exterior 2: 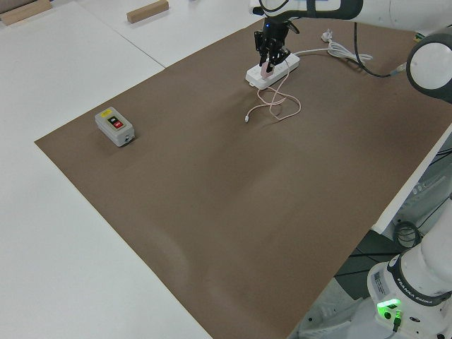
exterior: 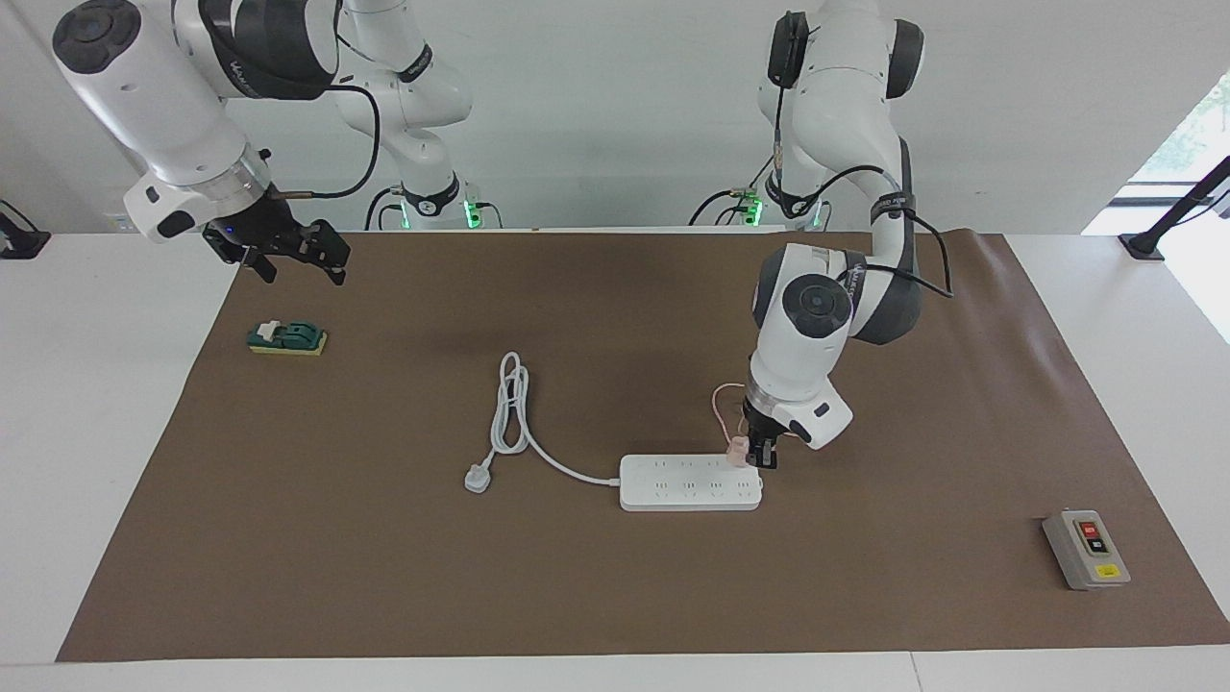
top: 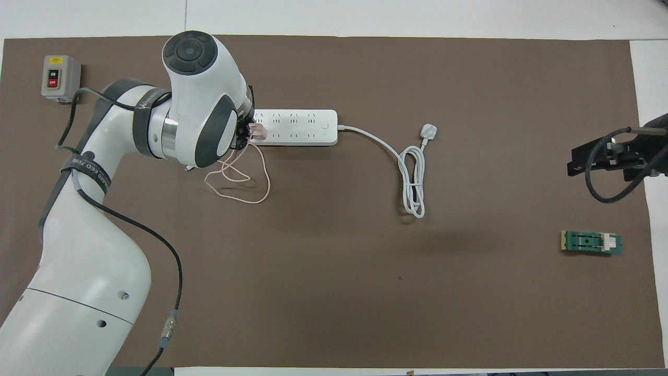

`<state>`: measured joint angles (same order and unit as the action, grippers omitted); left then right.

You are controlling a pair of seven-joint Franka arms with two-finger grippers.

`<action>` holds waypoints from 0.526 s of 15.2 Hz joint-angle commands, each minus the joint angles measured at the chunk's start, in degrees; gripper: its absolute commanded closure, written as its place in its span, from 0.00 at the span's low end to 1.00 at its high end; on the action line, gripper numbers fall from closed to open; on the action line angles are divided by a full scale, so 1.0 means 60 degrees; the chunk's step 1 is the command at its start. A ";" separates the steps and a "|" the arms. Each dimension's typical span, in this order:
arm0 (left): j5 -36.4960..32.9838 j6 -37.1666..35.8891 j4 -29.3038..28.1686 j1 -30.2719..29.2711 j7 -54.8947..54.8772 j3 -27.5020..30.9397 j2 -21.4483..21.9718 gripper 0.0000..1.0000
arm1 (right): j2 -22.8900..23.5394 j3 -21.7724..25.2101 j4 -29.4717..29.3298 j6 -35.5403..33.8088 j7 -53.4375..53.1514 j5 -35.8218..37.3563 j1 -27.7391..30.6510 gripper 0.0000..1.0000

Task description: Plug charger into power strip

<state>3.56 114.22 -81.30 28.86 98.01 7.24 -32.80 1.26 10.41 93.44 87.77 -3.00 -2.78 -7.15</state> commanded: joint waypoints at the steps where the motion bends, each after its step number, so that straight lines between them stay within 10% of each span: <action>1: 0.0036 0.0123 0.0118 -0.0020 -0.0104 0.0039 -0.0115 1.00 | -0.0123 -0.0035 0.0086 -0.0024 0.0207 0.0185 0.0079 0.00; 8: 0.0065 0.0299 -0.0116 -0.0035 -0.0090 0.0053 -0.0100 1.00 | -0.0123 -0.0035 0.0086 -0.0039 0.0207 0.0185 0.0079 0.00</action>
<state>3.56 114.97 -81.32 28.81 98.01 7.41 -32.98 1.26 10.41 93.44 87.77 -3.00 -2.78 -7.15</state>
